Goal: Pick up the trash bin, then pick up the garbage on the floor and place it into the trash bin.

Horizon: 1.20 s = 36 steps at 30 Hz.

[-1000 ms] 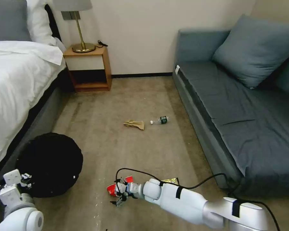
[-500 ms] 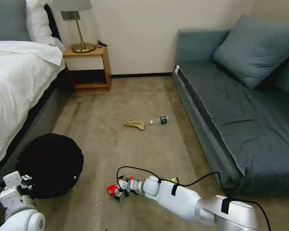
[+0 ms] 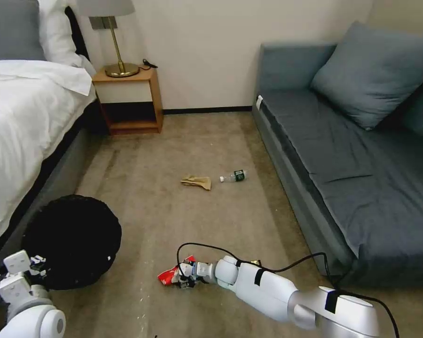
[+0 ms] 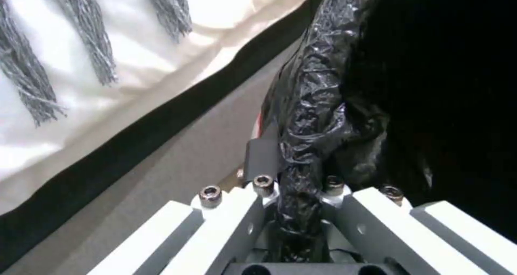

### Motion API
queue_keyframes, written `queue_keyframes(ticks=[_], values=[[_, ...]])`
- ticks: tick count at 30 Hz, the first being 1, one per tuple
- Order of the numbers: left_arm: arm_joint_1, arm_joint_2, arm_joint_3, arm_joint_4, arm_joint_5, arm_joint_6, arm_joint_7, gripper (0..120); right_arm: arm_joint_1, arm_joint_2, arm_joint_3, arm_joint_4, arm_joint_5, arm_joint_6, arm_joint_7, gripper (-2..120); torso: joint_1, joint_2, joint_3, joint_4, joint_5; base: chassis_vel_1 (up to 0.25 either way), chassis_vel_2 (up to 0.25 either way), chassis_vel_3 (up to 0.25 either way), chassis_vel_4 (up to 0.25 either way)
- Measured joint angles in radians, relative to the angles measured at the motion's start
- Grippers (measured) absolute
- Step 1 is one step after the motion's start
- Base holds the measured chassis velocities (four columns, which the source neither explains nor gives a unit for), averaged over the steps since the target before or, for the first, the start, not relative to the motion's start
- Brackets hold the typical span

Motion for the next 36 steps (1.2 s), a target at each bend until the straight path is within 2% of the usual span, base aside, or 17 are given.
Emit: queue_keyframes(ticks=[1, 5, 6, 10, 13, 21, 30, 32, 36], values=[[0.000, 0.000, 0.000, 0.000, 0.000, 0.000, 0.000, 1, 0.000, 0.000, 0.000, 0.000, 0.000, 0.000, 0.000, 42, 0.000, 0.000, 0.000, 0.0000, 0.0000, 0.000, 0.000, 0.000, 0.000], [0.003, 0.000, 0.001, 0.009, 0.003, -0.011, 0.000, 1, -0.005, -0.004, 0.006, 0.002, -0.002, 0.001, 0.000, 25, 0.000, 0.000, 0.000, 0.0000, 0.0000, 0.000, 0.000, 0.000, 0.000], [0.003, 0.000, 0.001, 0.009, 0.003, -0.011, 0.000, 1, -0.005, -0.004, 0.006, 0.002, -0.002, 0.001, 0.000, 25, 0.000, 0.000, 0.000, 0.0000, 0.0000, 0.000, 0.000, 0.000, 0.000], [0.007, 0.002, 0.002, 0.014, 0.005, -0.014, -0.001, 1, -0.008, -0.014, 0.011, 0.018, -0.002, 0.002, 0.000, 7, 0.000, 0.000, 0.000, 0.0000, 0.0001, 0.000, 0.000, 0.000, 0.000], [0.007, 0.004, 0.003, 0.017, 0.009, -0.014, -0.001, 1, -0.008, -0.026, 0.009, 0.035, -0.002, 0.002, 0.000, 1, 0.000, 0.000, 0.000, 0.0001, 0.0000, 0.000, 0.000, 0.000, 0.000], [0.006, 0.011, 0.009, 0.035, -0.001, -0.015, -0.001, 1, -0.013, -0.035, 0.095, 0.083, 0.035, 0.008, 0.004, 1, 0.000, 0.000, 0.000, 0.0000, 0.0000, 0.000, 0.000, 0.000, 0.000], [0.007, 0.011, 0.019, 0.034, -0.005, -0.019, -0.001, 1, -0.019, -0.020, 0.237, 0.298, 0.234, -0.022, 0.080, 1, 0.000, 0.000, 0.000, 0.0001, 0.0000, 0.000, 0.000, 0.000, 0.000], [0.007, 0.011, 0.019, 0.034, -0.005, -0.019, -0.001, 1, -0.019, -0.020, 0.237, 0.298, 0.234, -0.022, 0.080, 1, 0.000, 0.000, 0.000, 0.0001, 0.0000, 0.000, 0.000, 0.000, 0.000], [0.009, 0.008, 0.032, 0.050, -0.011, -0.037, 0.001, 1, -0.009, 0.006, 0.246, 0.409, 0.342, -0.032, 0.108, 1, 0.000, 0.000, 0.000, 0.0000, -0.0002, 0.000, 0.000, 0.000, 0.000]])
